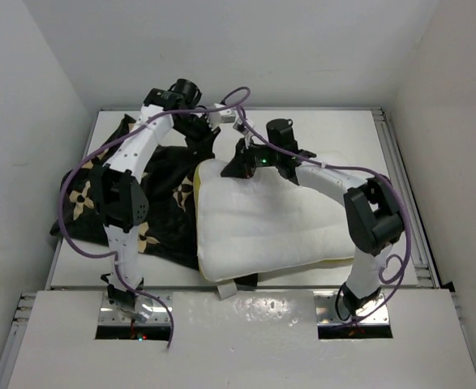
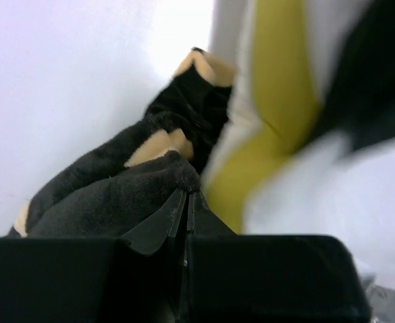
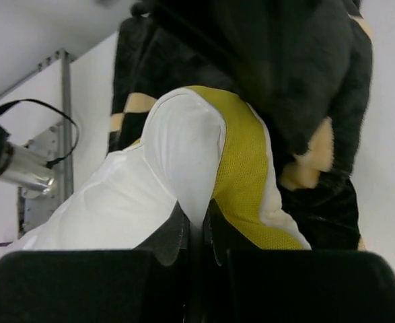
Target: Put the pillow into the pillowcase
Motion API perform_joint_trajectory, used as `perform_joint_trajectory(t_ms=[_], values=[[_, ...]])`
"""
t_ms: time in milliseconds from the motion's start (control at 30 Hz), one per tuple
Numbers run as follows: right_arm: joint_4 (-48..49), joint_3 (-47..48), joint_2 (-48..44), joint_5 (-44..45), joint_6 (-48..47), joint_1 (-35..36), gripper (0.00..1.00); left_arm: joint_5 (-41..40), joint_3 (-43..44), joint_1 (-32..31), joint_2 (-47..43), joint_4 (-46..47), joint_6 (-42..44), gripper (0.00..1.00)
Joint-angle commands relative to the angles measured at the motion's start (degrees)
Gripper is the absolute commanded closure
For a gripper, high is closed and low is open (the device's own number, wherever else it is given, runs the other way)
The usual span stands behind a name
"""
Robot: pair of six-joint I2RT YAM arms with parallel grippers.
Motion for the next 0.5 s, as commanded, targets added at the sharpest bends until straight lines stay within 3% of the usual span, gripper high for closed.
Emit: perform_joint_trajectory(t_ms=[0,167,333,467], values=[[0.9,3.2,0.9,2.5,-1.2,-0.7,1.00,4.8,-2.3,0.4,-5.4,-4.7,6.3,1.00],[5.6,-1.9,3.2,13.6,1.6,-2.1,1.00,5.2,-5.8,0.2,-7.9,-4.5,7.2,1.00],[12.5,-0.6,4.2,15.4,3.8,1.1,1.00,1.1,-10.1,-5.7,-6.9,-0.9,4.6,1.00],[20.3,-2.8,4.0,19.7,10.9,1.9,1.00,4.8,-11.0,-7.0,-6.3,1.6,3.3,1.00]])
